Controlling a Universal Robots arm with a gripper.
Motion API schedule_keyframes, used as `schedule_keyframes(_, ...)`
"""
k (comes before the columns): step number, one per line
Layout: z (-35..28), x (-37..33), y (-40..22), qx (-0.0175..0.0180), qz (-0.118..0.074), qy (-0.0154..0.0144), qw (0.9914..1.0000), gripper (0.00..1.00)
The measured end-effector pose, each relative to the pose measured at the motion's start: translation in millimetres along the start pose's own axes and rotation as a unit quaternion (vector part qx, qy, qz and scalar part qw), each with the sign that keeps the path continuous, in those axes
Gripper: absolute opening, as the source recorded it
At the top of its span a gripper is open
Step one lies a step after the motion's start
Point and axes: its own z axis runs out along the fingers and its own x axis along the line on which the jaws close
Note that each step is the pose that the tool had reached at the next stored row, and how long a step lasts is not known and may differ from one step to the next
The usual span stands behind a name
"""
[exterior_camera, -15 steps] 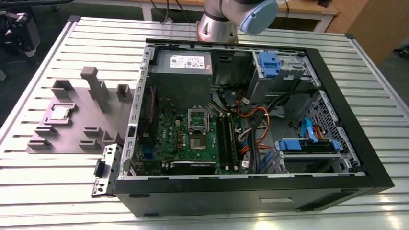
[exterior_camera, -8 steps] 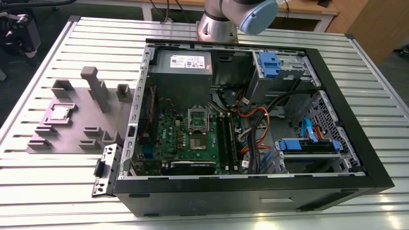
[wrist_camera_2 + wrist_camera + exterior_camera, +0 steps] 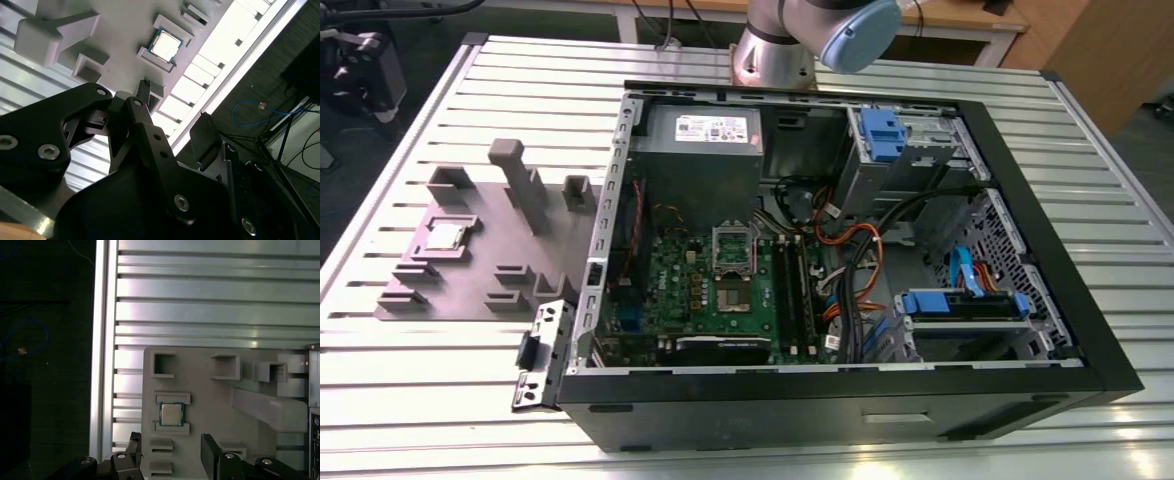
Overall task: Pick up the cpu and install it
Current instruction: 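Pick up the cpu and move it towards the insertion slot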
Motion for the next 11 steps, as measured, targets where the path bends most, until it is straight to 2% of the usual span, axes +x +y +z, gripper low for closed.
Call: schedule_keyframes(11,2.7,0.0,-0.1,0.0,0.0,0.0,1.0,0.59)
